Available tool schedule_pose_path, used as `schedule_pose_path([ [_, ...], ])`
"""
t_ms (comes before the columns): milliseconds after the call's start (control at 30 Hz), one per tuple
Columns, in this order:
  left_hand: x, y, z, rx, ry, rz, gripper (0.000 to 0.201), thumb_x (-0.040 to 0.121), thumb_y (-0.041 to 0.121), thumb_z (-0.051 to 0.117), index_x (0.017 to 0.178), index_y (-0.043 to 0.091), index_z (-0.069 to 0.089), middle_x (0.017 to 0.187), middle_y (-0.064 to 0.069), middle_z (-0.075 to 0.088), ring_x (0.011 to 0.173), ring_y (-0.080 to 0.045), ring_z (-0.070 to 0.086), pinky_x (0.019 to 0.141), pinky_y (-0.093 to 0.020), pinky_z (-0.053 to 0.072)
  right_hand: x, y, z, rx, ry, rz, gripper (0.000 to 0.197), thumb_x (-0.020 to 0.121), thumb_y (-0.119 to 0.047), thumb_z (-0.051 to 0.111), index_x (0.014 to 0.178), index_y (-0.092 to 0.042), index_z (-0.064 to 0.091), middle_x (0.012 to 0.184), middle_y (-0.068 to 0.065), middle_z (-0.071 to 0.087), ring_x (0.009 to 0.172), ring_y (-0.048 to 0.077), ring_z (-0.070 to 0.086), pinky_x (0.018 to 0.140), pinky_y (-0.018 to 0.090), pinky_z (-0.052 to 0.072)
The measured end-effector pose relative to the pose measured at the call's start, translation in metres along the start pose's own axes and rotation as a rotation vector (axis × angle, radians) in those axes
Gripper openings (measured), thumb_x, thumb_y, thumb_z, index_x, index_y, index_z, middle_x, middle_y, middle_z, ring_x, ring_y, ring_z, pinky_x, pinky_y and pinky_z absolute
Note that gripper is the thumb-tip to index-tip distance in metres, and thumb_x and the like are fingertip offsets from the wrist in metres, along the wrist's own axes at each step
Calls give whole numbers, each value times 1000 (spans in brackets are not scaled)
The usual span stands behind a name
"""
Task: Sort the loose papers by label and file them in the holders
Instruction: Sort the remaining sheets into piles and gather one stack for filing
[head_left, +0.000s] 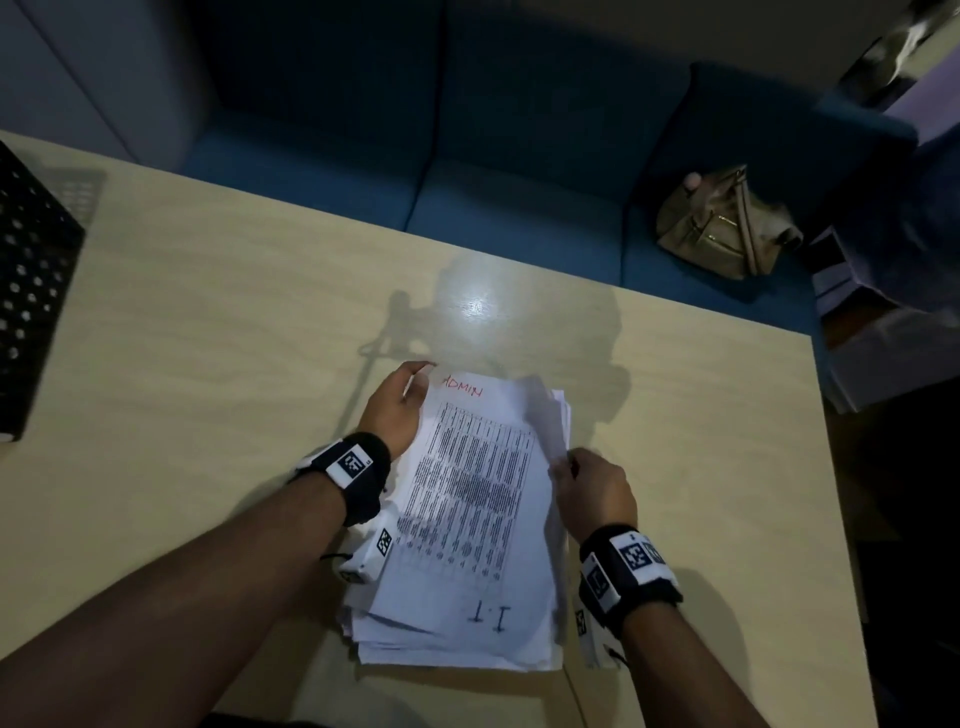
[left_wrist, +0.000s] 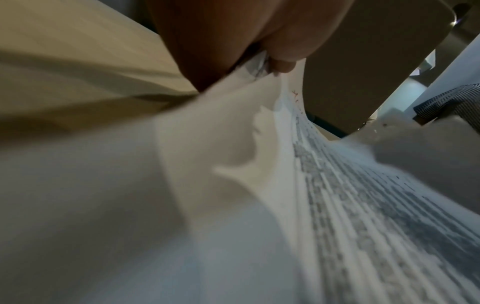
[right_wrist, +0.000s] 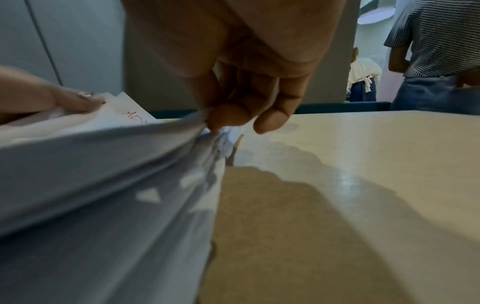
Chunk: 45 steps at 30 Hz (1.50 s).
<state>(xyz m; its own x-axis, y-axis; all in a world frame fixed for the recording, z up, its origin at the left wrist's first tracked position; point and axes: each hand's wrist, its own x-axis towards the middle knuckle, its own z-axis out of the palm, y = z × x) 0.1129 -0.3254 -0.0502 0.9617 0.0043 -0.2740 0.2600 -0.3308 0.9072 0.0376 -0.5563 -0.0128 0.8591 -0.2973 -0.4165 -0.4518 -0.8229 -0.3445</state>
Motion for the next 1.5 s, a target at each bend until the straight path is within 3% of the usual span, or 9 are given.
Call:
schedule_pose_path([
  [100, 1, 0, 1, -16, 7, -31, 27, 103, 32, 39, 121, 21, 55, 116, 7, 54, 107, -12, 50, 86, -21, 34, -3, 0, -7, -136, -123, 46, 34, 88, -40, 54, 70, -12, 62, 73, 4, 63, 70, 28, 61, 63, 28, 49],
  [200, 3, -2, 1, -28, 13, -54, 22, 102, 33, 42, 113, 24, 58, 114, 6, 60, 108, -14, 53, 86, -24, 36, 4, 1, -15, -92, -36, 80, 19, 82, -34, 66, 86, -17, 74, 86, 7, 71, 79, 28, 66, 72, 31, 53],
  [400, 5, -8, 5, 9, -8, -32, 37, 102, 36, 39, 138, 31, 39, 139, 3, 48, 126, -12, 44, 99, -26, 35, 26, -7, -11, 37, 95, 0, 20, 88, -27, 62, 105, -20, 69, 101, 3, 70, 84, 23, 63, 72, 26, 48],
  [633, 2, -5, 2, -58, 36, -118, 62, 92, 26, 63, 141, 35, 25, 137, -7, 44, 125, -20, 45, 103, -35, 39, 43, -7, 8, 240, 47, 127, 57, 89, -31, 61, 138, -7, 44, 136, 13, 52, 123, 31, 51, 96, 34, 43],
  [800, 0, 3, -5, -93, 54, -248, 37, 90, 24, 66, 124, 12, 59, 119, 1, 64, 109, -19, 61, 93, -30, 45, 36, -14, 11, 369, -26, -14, 32, 90, -27, 62, 116, -7, 63, 112, 9, 68, 99, 24, 63, 75, 24, 39],
  [933, -5, 22, -13, -313, 16, -239, 24, 90, 22, 65, 115, 22, 65, 106, 10, 69, 98, -7, 63, 90, -30, 44, 23, -11, 9, 499, -61, 37, 48, 91, -38, 60, 122, -3, 52, 118, 7, 60, 113, 25, 56, 85, 26, 38],
  [1133, -35, 0, -14, -273, -57, -323, 44, 82, 36, 73, 122, 21, 62, 118, 2, 68, 110, -20, 62, 100, -39, 44, -3, -9, 17, 507, -169, 38, 36, 98, -31, 49, 125, -8, 41, 108, 9, 57, 104, 30, 57, 74, 28, 39],
  [1267, -41, 30, -11, -223, -3, -213, 26, 85, 17, 71, 110, 19, 64, 99, 6, 68, 89, -13, 64, 89, -31, 49, -9, -27, 14, 499, -142, -9, 46, 94, -25, 58, 129, -8, 33, 104, 7, 52, 93, 28, 55, 71, 31, 42],
  [1500, -58, 121, -44, -195, 117, 227, 18, 95, 13, 58, 113, 16, 59, 102, -5, 66, 91, -17, 61, 73, -19, 47, -33, -88, -49, 656, 383, -309, 33, 90, -20, 63, 116, -11, 43, 83, -6, 55, 74, 20, 53, 59, 22, 33],
])
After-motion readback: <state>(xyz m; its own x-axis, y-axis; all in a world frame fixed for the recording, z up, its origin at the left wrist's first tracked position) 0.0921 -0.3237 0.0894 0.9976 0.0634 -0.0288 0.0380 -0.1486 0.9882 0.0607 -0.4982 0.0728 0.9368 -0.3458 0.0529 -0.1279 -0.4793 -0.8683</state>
